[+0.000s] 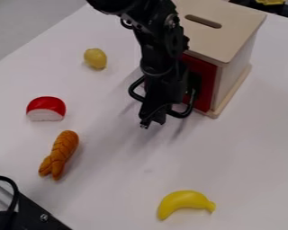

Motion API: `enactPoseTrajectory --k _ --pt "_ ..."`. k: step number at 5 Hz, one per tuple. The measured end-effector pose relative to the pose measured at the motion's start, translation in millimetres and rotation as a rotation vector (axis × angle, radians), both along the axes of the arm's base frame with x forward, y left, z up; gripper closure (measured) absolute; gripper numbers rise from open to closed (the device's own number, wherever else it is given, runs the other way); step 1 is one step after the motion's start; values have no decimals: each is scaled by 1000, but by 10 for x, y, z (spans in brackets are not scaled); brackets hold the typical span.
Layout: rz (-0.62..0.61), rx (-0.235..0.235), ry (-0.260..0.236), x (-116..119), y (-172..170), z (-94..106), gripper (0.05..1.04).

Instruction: Open the drawer

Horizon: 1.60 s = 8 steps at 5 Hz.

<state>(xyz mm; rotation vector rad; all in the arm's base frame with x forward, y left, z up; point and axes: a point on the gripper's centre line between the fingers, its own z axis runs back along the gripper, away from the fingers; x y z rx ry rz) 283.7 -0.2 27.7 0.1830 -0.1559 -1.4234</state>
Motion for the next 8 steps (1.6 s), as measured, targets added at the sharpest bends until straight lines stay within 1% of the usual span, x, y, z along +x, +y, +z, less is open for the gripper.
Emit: enactPoseTrajectory --k 1,3,5,6,7,8 --pt "-9 2 5 -32 4 2 932" --pt "-27 6 26 -177 11 -10 939" --pt "-90 11 54 -470 8 1 960" --pt "-109 7 62 -585 2 44 960" --pt "-143 19 51 -672 10 129 960" --pt "-178 27 50 -752 10 155 960"
